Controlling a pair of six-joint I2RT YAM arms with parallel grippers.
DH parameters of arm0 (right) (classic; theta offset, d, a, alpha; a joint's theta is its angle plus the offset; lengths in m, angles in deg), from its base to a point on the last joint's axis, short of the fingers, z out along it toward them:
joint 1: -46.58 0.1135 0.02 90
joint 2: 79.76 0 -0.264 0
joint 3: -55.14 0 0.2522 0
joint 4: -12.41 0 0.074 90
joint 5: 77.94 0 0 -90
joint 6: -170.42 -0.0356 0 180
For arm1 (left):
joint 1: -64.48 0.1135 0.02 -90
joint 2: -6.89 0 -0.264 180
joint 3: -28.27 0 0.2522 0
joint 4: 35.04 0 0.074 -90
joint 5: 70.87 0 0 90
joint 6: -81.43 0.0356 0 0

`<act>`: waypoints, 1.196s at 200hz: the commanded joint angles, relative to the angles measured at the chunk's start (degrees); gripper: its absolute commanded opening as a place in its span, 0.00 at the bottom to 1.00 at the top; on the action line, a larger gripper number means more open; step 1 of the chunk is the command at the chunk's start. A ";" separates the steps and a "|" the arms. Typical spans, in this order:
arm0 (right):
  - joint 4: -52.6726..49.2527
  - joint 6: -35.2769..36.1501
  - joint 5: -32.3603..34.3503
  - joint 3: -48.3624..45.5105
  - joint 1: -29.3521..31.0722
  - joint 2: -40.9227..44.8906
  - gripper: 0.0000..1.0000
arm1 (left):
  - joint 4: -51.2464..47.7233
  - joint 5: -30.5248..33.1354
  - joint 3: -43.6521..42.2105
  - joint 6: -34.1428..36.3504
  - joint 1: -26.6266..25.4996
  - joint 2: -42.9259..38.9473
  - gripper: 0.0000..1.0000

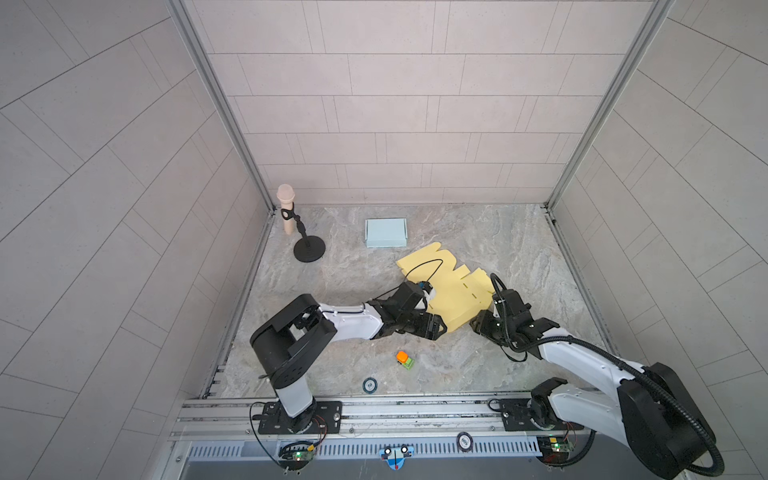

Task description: Fold the paper box

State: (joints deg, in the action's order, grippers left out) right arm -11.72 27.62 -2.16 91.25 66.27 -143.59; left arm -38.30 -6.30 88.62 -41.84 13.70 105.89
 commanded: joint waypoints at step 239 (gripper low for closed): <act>5.42 0.75 -0.03 2.33 -4.32 -6.09 0.31 | -2.79 -3.81 17.79 0.67 14.49 7.77 0.78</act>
State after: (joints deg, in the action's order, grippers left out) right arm -8.12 27.99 -3.14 92.47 62.16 -148.22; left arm -36.20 -11.30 101.82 -45.01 26.39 109.56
